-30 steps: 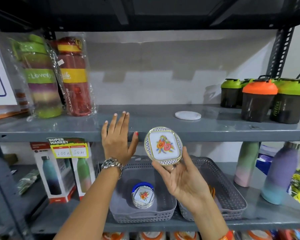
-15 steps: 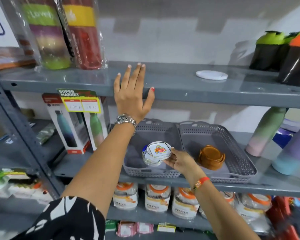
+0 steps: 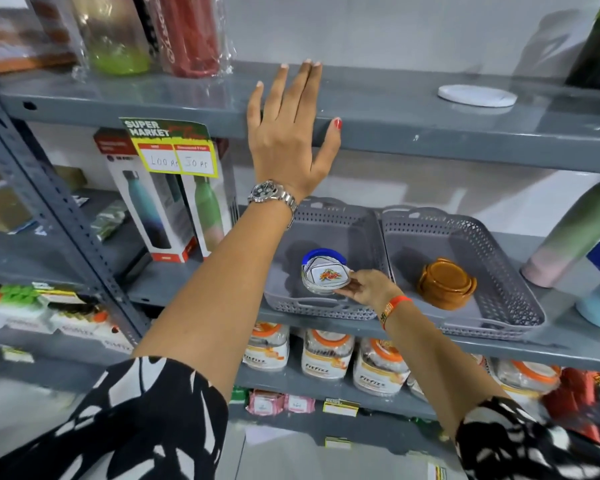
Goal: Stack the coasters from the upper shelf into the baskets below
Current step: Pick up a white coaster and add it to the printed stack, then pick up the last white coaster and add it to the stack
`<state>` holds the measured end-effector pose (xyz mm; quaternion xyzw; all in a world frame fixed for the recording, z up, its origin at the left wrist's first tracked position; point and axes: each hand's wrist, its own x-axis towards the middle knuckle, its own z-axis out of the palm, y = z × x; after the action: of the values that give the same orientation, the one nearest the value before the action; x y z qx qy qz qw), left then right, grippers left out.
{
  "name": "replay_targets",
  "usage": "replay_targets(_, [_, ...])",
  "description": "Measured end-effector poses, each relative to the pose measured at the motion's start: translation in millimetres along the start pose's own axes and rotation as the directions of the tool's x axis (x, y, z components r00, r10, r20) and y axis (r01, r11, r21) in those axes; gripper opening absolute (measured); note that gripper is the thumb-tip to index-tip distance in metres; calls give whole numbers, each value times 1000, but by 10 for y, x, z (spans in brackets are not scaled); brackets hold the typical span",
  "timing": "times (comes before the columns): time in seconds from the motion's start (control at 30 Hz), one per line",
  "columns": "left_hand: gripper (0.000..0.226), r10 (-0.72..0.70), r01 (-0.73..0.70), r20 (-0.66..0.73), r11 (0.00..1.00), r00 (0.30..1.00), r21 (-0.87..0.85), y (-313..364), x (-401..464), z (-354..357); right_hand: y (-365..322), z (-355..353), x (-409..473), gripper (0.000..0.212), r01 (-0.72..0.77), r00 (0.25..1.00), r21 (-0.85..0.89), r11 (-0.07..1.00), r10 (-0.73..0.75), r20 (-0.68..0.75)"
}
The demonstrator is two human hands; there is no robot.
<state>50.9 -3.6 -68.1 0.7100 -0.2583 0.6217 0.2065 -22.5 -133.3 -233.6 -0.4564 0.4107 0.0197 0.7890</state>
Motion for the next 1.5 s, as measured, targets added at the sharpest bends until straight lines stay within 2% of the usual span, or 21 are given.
replay_targets(0.27, [57,-10,10,-8,1000,1000,2,-4,7,7,1,38,51,33,19,997,28,999,-17,-69])
replay_targets(0.37, [57,-13,13,-5,1000,1000,-2,-5,2,12,63,60,42,32,80,993,-27,996,-82,-89])
replay_targets(0.43, [57,-15,15,-5,1000,1000,-2,-7,0,13,90,97,140,32,20,1000,55,998,-18,-22])
replay_targets(0.47, [57,-15,15,-5,1000,1000,0,-7,2,12,119,118,173,31,7,1000,26,1000,-6,-21])
replay_targets(0.57, [57,-14,14,-7,1000,1000,5,-6,5,13,95,162,-4,28,105,981,4,994,-103,-163])
replay_targets(0.73, [57,-13,14,-14,1000,1000,11,-1,-2,17,93,178,-74,32,165,980,117,979,-150,-131])
replay_targets(0.83, [56,-10,10,-10,1000,1000,18,4,0,11,56,149,-133,29,167,978,63,984,-158,-134])
replay_targets(0.9, [56,-9,9,1,1000,1000,24,-3,0,5,34,157,-231,14,196,971,6,981,-194,-137])
replay_targets(1.0, [55,-4,4,12,1000,1000,29,-2,7,-7,4,142,-432,27,337,931,-34,941,-339,-140])
replay_targets(1.07, [55,-3,2,17,1000,1000,19,4,16,-20,-24,117,-649,30,529,833,-67,846,-533,-149])
replay_targets(1.1, [55,-3,3,23,1000,1000,12,6,15,-28,-38,98,-783,34,656,733,-112,746,-665,-140])
replay_targets(1.13, [56,-2,2,28,1000,1000,7,10,16,-34,-65,77,-939,37,778,591,-180,602,-799,-116])
replay_targets(1.2, [56,-3,3,39,1000,999,2,10,22,-45,-167,7,-1252,38,888,205,-407,213,-977,-64])
replay_targets(1.27, [56,-6,6,54,1000,999,-14,15,18,-56,-374,-71,-1541,32,757,-201,-639,-135,-979,-31])
replay_targets(1.3, [56,-8,9,64,1000,998,-23,18,18,-64,-508,-93,-1665,30,657,-355,-718,-229,-935,-26])
replay_targets(1.33, [56,-11,13,71,999,997,-31,24,22,-73,-660,-105,-1780,29,568,-451,-779,-265,-892,-25])
replay_targets(1.37, [56,-15,18,77,999,997,-39,27,26,-81,-822,-118,-1844,28,492,-501,-830,-262,-865,-24])
replay_targets(1.4, [56,-19,23,82,999,996,-46,30,25,-90,-989,-125,-1893,29,407,-513,-885,-226,-858,-17])
replay_targets(1.43, [56,-21,25,85,998,996,-51,35,31,-97,-1162,-133,-1935,30,311,-482,-935,-171,-876,0])
replay_targets(1.47, [56,-24,29,92,998,995,-54,36,28,-104,-1328,-151,-1947,32,222,-392,-968,-117,-920,21])
replay_targets(1.5, [56,-27,32,97,998,995,-54,41,35,-113,-1488,-170,-1956,36,153,-251,-985,-79,-967,39])
